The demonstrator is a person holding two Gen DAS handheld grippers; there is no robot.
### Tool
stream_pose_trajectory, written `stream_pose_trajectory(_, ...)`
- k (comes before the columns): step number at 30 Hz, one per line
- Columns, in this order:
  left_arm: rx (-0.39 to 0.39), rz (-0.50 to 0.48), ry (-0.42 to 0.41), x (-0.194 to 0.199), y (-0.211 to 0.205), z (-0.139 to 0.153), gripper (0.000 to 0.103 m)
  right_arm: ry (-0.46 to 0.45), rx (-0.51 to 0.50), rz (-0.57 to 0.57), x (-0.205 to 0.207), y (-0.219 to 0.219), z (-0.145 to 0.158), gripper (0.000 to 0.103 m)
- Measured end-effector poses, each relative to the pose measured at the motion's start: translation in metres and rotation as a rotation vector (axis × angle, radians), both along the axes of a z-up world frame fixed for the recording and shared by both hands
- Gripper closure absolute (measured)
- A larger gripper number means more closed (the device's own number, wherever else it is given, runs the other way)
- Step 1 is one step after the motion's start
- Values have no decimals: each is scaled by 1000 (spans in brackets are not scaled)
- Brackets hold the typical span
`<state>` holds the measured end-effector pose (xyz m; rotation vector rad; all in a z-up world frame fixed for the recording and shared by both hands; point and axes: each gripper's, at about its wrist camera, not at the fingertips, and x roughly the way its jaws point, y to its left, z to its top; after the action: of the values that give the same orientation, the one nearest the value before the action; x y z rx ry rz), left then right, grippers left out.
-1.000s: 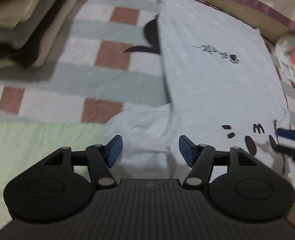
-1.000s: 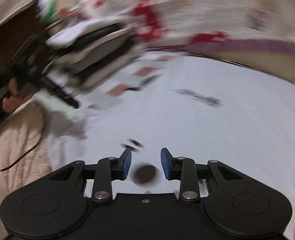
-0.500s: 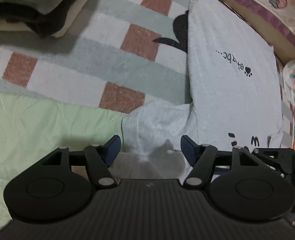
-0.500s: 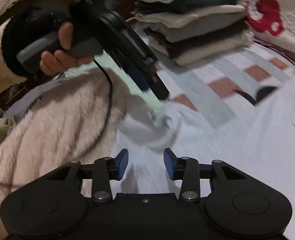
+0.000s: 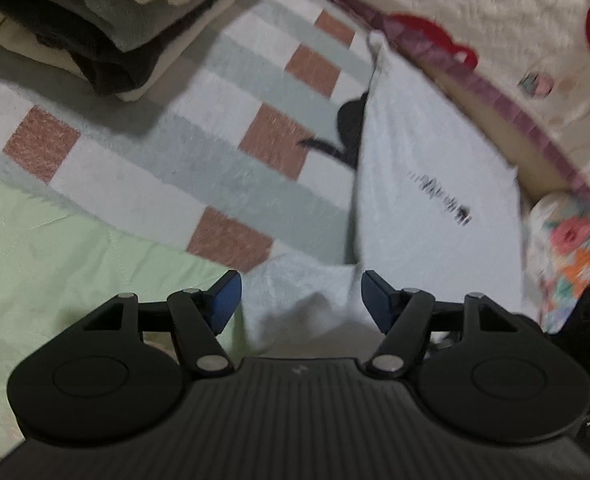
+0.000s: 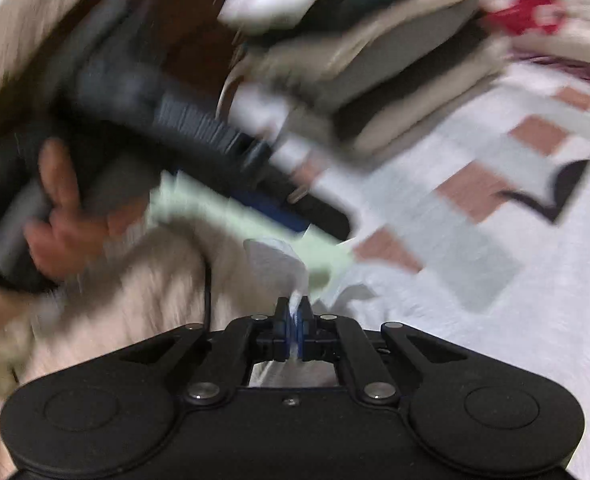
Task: Fold clothes
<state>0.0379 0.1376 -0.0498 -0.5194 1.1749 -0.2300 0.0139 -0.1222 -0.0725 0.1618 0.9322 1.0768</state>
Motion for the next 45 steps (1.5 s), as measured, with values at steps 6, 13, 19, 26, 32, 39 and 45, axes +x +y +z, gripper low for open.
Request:
stream_pose_trajectory(6,-66,-37,-56,9,-35,7,37,-6,76,-298,-18,-106,7,98)
stream_pose_trajectory(13,-57,-152,28,38,-112,-35,37,90,-51,-510,-37,-163,-31,97)
stream_pose_trajectory(19,17,-186,-11,46,-139,-66,37,135,-46,-514,-38,-167,-40,97)
stream_pose_trajectory(26,19,-252,-148,36,-144,-65,94,314,300,-407,-45,-181,-54,97)
stream_pose_trajectory(32,-18,-1,-238,13,-95,-32,91,364,490,-371,-39,-175,-54,97)
stream_pose_trajectory(39,-290,102,-127,-13,-59,-30,55,259,393,-392,-26,-156,-33,98)
stream_pose_trajectory(45,-239,-231,-286,-51,-105,1,38,238,388,-468,-22,-162,-30,98)
